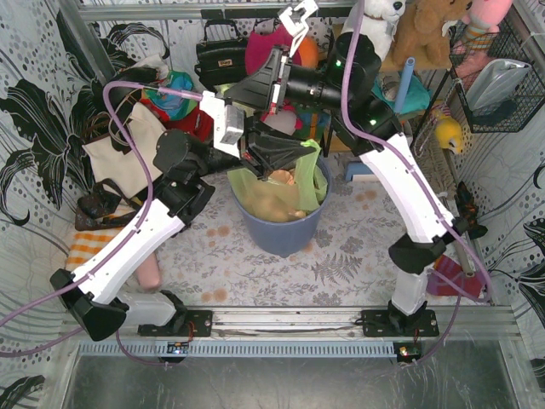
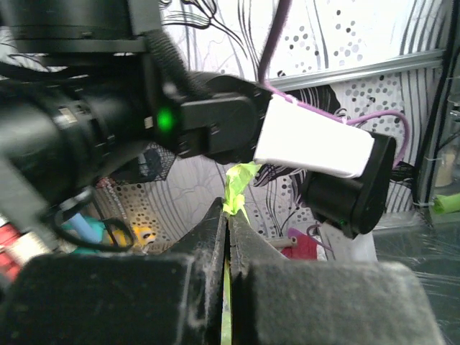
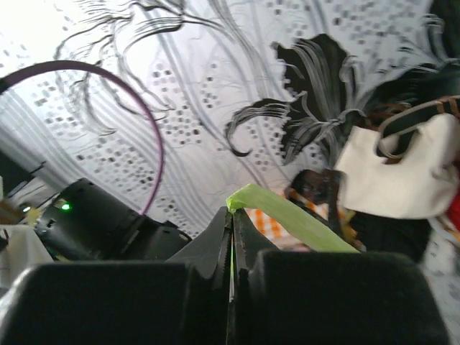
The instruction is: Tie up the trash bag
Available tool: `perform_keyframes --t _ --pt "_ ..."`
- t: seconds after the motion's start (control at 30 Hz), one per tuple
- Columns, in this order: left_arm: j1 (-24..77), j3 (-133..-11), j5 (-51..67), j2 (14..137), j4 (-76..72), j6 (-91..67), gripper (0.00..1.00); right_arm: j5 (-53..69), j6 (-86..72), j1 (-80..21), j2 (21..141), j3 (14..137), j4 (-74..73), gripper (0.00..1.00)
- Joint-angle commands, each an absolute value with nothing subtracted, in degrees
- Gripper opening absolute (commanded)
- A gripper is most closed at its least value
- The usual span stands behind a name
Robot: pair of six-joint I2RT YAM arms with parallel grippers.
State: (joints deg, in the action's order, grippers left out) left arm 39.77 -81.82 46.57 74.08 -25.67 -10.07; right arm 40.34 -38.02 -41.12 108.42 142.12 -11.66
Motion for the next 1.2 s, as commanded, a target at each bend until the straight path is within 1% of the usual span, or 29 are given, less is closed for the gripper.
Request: perform_keyframes --t 0.0,0.23,0.53,0.97,1.17 --pt "40.0 -79.3 39.7 70.6 -28.5 -7.4 0.06 27.5 -28.8 -41.0 99.1 134.2 -16.4 0.00" --pt "40.0 -76.4 34.7 68.5 -30.2 -6.5 0.06 15.0 -23.2 -41.0 88.4 122.8 -20.4 0.00" --pt "40.0 -73.7 30.5 66.3 -30.6 -5.4 0.05 10.5 -22.7 -41.0 76.8 110.6 -22.1 0.00" --pt "39.8 -71.3 26.2 65.1 -30.9 -4.9 0.05 12.8 -27.2 -41.1 63.4 95.2 -23.0 0.00" --pt "39.9 -71.4 23.5 65.3 -29.6 -4.5 0.05 19.1 -30.9 -41.1 59.9 89.6 -21.8 0.00"
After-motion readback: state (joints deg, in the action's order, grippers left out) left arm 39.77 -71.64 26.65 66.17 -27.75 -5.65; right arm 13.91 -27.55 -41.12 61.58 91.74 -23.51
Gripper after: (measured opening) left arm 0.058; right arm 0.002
